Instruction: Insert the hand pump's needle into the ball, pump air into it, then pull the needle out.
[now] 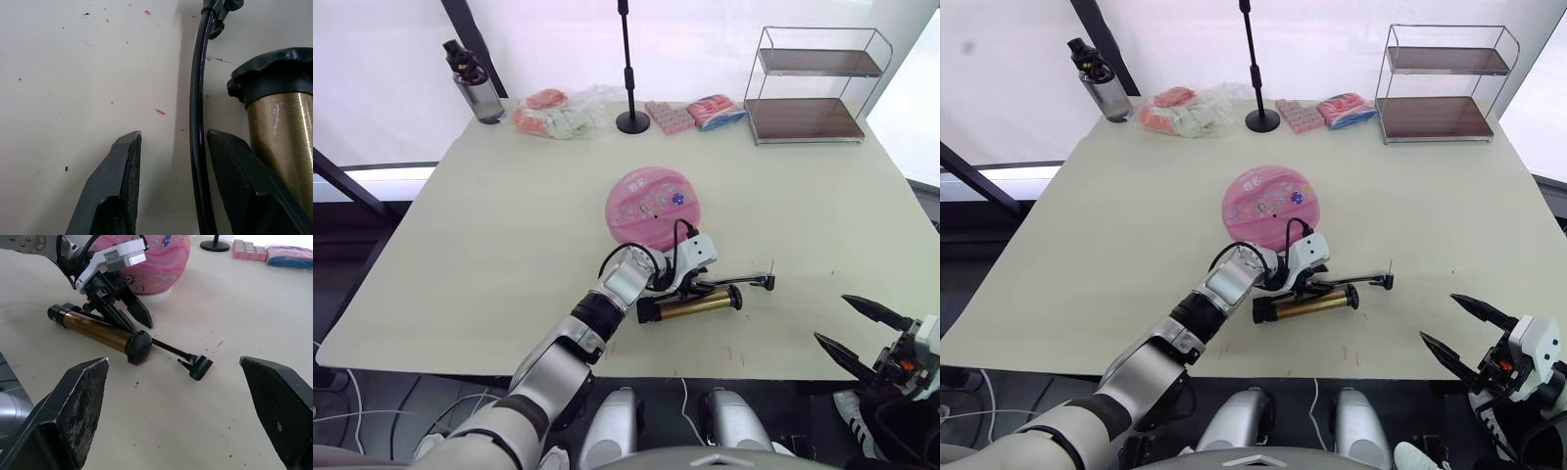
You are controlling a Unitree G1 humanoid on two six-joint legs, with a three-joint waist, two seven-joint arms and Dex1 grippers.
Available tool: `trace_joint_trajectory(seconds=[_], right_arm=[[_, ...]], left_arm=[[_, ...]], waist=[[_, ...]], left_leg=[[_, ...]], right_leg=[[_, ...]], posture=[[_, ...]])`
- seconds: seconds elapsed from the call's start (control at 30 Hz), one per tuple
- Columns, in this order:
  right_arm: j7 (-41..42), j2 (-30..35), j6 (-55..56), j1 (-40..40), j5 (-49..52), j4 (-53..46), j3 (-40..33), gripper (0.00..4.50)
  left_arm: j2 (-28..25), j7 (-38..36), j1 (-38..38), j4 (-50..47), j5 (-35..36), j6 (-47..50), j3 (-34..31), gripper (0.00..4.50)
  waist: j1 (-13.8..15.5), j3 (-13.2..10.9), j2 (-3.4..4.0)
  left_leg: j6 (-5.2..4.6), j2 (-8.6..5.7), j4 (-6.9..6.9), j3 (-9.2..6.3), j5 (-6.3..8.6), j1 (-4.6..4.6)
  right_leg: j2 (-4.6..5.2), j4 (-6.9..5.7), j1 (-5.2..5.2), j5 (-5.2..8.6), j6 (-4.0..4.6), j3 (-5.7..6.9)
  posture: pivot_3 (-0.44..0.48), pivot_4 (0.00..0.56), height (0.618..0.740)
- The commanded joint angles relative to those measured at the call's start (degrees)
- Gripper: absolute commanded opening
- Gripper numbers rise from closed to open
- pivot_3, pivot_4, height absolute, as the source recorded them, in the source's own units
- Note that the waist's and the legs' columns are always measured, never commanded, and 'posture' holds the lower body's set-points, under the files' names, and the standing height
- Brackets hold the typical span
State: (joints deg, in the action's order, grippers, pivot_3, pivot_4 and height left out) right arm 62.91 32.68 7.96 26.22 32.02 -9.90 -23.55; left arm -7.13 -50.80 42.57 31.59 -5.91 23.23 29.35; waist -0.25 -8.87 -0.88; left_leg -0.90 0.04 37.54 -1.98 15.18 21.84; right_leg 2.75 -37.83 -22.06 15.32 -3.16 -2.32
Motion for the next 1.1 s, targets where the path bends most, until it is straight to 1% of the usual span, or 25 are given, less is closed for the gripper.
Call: trace_joint_trajectory(seconds=[0.03,0.2,0.3,0.33,0.37,0.47,0.5,0.57,0.67,0.83,0.97,1.1], right_arm=[[0.7,0.2,1.7,0.3,0.9,0.0,-2.0,4.5],[1.1,0.4,2.4,-0.2,0.7,1.2,-1.8,4.5],[1.2,0.3,3.0,-0.5,0.5,2.3,-1.9,4.5],[1.3,0.3,3.2,-0.5,0.6,2.7,-2.1,4.5],[1.3,0.4,3.3,-0.6,0.7,3.3,-2.3,4.5],[2.1,0.8,4.2,-0.5,0.5,5.0,-2.6,4.5],[2.3,0.9,4.4,-0.5,0.4,5.3,-2.6,4.5],[2.4,1.0,4.6,-0.6,0.4,5.5,-2.4,4.5],[2.2,1.0,4.5,-1.0,0.6,5.5,-1.9,4.5],[0.7,0.4,2.0,-2.0,2.2,3.8,-1.3,4.5],[-2.0,-0.3,-3.2,-2.7,5.9,0.1,-1.2,4.5],[-5.9,0.0,-11.7,-3.3,12.0,-4.2,-1.6,4.5]], left_arm=[[0.4,-2.4,-0.9,1.0,-1.9,0.7,2.9,2.28],[1.1,-0.9,-0.6,2.7,-3.6,1.1,2.5,2.28],[0.9,-1.7,-1.0,2.4,-4.2,0.7,2.8,2.28],[0.6,-2.1,-1.3,1.9,-4.6,0.5,3.2,1.64],[0.5,-2.3,-1.7,1.5,-4.6,0.6,3.2,1.55],[0.7,-2.4,-2.4,0.3,-4.2,1.5,2.6,0.27],[0.6,-2.2,-2.6,-0.3,-4.3,1.0,2.5,0.07],[0.4,-1.3,-3.0,-1.3,-4.7,-0.6,2.4,0.07],[0.8,0.3,-4.1,-3.8,-3.2,-3.6,0.1,0.07],[0.7,-1.2,-8.9,-14.6,2.2,-7.0,-3.7,0.07],[-0.2,-1.8,-13.0,-22.0,6.1,-6.4,-5.9,0.07],[-0.2,-1.7,-15.9,-25.9,10.0,-5.0,-8.4,0.07]], waist=[[0.0,0.0,0.01],[0.1,0.0,0.01],[0.2,0.0,0.01],[0.2,0.0,0.02],[0.2,0.0,0.03],[0.1,0.0,0.05],[0.1,0.0,0.05],[0.1,0.0,0.05],[0.1,0.0,0.06],[-0.1,0.0,0.12],[-0.1,0.0,0.18],[-0.3,0.0,0.2]], left_leg=[[0.0,0.0,0.0,0.01,0.0,-0.01],[0.0,0.0,0.0,0.0,0.0,-0.03],[0.0,0.0,0.02,0.0,0.0,-0.13],[0.0,0.0,0.02,0.01,0.0,-0.13],[0.0,0.0,0.02,0.01,0.0,-0.13],[0.0,0.02,0.02,-0.01,0.0,-0.12],[0.0,0.02,0.02,-0.01,0.01,-0.11],[0.0,0.02,0.02,-0.02,0.01,-0.11],[0.0,0.05,0.02,-0.03,0.01,-0.11],[0.0,0.15,0.02,-0.04,0.01,-0.05],[0.0,0.19,0.02,-0.03,0.01,-0.03],[0.0,0.19,0.02,-0.01,0.0,-0.07]], right_leg=[[0.0,0.0,0.01,0.0,0.0,0.0],[0.0,0.01,0.04,0.0,0.0,0.0],[0.0,0.01,0.17,0.02,-0.03,0.03],[0.0,0.01,0.18,0.07,-0.12,0.03],[0.0,0.01,0.18,0.08,-0.13,0.03],[0.0,0.02,0.18,0.02,-0.03,0.03],[0.0,0.04,0.18,0.02,-0.03,0.03],[0.0,0.04,0.18,0.02,-0.03,0.02],[0.01,0.03,0.18,0.02,-0.03,0.02],[0.04,0.05,0.12,0.02,-0.02,0.0],[0.05,0.01,0.05,0.01,-0.01,-0.03],[0.05,-0.03,0.07,0.01,-0.01,-0.06]], posture=[[0.0,0.15,0.74],[0.0,0.15,0.74],[0.0,0.15,0.74],[0.0,0.15,0.74],[0.0,0.15,0.74],[0.0,0.15,0.74],[0.0,0.15,0.74],[0.0,0.15,0.74],[0.0,0.15,0.74],[0.0,0.15,0.74],[0.0,0.15,0.74],[0.0,0.15,0.74]])
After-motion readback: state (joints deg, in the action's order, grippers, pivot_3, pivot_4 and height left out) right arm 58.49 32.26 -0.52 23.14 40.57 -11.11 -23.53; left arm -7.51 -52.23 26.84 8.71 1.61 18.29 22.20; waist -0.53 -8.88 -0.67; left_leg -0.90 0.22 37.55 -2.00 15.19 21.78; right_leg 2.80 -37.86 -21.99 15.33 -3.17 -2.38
